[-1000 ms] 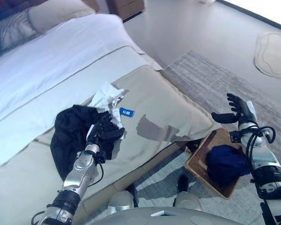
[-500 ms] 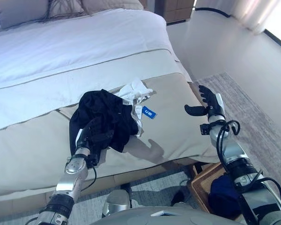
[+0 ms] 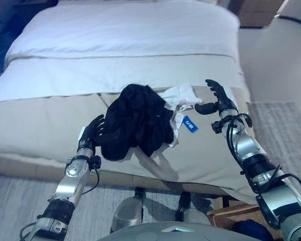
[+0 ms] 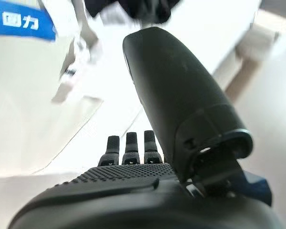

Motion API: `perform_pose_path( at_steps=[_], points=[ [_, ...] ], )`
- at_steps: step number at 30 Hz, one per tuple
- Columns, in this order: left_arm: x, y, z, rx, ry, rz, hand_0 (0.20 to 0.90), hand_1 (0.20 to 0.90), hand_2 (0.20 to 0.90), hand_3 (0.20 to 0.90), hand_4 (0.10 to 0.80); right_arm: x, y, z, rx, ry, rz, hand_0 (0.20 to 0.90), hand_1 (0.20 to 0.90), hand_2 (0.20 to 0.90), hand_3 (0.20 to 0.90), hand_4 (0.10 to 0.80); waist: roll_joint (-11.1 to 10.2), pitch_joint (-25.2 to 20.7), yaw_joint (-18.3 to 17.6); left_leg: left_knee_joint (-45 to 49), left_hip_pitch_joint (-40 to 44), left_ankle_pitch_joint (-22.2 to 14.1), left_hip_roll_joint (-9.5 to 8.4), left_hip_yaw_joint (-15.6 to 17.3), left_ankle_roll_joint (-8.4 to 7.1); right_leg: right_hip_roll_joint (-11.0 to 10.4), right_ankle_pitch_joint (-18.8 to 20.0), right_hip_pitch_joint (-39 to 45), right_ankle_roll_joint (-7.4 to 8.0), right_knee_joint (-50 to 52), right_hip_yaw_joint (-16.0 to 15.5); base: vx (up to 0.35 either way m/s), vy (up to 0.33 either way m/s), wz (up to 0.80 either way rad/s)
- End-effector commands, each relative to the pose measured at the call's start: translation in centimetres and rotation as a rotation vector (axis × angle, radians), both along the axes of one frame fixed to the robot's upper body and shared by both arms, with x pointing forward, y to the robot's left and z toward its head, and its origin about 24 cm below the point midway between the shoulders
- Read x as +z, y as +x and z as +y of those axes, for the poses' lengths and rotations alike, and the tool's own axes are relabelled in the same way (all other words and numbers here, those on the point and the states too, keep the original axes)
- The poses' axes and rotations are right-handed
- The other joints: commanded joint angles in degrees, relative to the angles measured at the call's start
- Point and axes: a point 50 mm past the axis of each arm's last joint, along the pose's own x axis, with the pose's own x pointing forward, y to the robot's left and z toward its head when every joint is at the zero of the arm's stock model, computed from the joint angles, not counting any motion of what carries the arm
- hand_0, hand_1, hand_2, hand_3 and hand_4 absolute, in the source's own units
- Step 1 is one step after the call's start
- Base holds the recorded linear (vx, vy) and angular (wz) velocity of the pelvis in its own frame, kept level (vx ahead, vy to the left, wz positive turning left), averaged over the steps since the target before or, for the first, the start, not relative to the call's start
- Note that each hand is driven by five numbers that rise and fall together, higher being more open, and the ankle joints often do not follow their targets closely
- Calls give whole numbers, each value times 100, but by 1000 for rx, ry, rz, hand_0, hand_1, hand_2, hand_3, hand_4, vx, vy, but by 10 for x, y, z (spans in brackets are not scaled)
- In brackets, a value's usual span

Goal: Pick up the clothes from the bed and place them into the basket

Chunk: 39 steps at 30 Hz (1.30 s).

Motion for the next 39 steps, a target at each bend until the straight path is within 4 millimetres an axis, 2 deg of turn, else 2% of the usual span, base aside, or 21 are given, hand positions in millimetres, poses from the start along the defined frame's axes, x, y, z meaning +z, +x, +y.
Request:
perform_pose_path(
  at_steps=[1,8,12,14,24,28,33,34,35,36,39],
  points=[
    [40,16,-6,-86,17,-225,900,900,900,900,800,93,26,13,73,-152,-270,900,900,900,900,800,-156,-51,310,397,-83,-620,-249,569,-19,-267,-628,91,-41,796,-226,-16,74,18],
    [37,13,-7,-108,-1,-229,900,900,900,900,800,97,41,34,95,-228,-201,900,900,900,900,800,36,234,695,765,-404,-679,-430,242,-48,-467,-897,17,-162,1176,-568,42,145,26],
    [43,18,-14,-138,-29,-259,900,900,900,900,800,105,51,40,80,-290,-175,900,900,900,900,800,166,503,902,1064,-736,-719,-566,113,-18,-622,-971,-189,-157,1447,-687,21,127,32],
    [47,20,-17,-150,-36,-279,900,900,900,900,800,111,55,41,70,-304,-178,900,900,900,900,800,202,680,1000,1252,-837,-886,-615,84,-34,-719,-1182,-270,-147,1703,-685,67,89,22],
    [67,26,-32,-154,-76,-358,900,900,900,900,800,136,64,55,40,-375,-204,900,900,900,900,800,458,1502,1299,2490,-1918,-1168,-847,177,209,-1287,-1581,-1320,-223,3365,-863,-7,109,22],
    [67,25,-37,-167,-81,-352,900,900,900,900,800,128,67,56,7,-364,-144,900,900,900,900,800,450,1502,1397,3005,-2420,-1398,-911,281,343,-1472,-1750,-1913,-246,4103,-927,1,21,23],
    [68,23,-41,-168,-81,-364,900,900,900,900,800,111,68,55,8,-361,-44,900,900,900,900,800,416,1502,1428,3430,-2812,-1606,-916,298,448,-1489,-1948,-2341,-289,4592,-876,-16,-21,7],
    [69,23,-42,-172,-79,-368,900,900,900,900,800,108,68,54,6,-357,-24,599,599,599,549,449,416,1502,1425,3509,-2882,-1631,-916,301,451,-1484,-1974,-2407,-302,4674,-871,-34,-69,1],
    [71,24,-44,-180,-75,-371,900,900,900,900,800,103,68,53,1,-356,-2,413,413,413,332,232,412,1502,1423,3564,-2935,-1653,-912,288,453,-1476,-2005,-2468,-314,4749,-855,-28,-81,1],
    [72,25,-45,-187,-74,-375,900,900,900,900,800,100,68,50,-6,-356,15,300,300,300,200,100,409,1502,1418,3599,-2972,-1661,-908,270,451,-1455,-2008,-2499,-320,4771,-828,-24,-99,2],
    [75,26,-49,-209,-72,-387,900,900,900,900,800,98,69,40,-37,-343,20,300,300,300,200,100,413,1502,1401,3634,-2938,-1697,-890,218,450,-1409,-2013,-2508,-333,4803,-802,-24,-63,5]
  ],
)
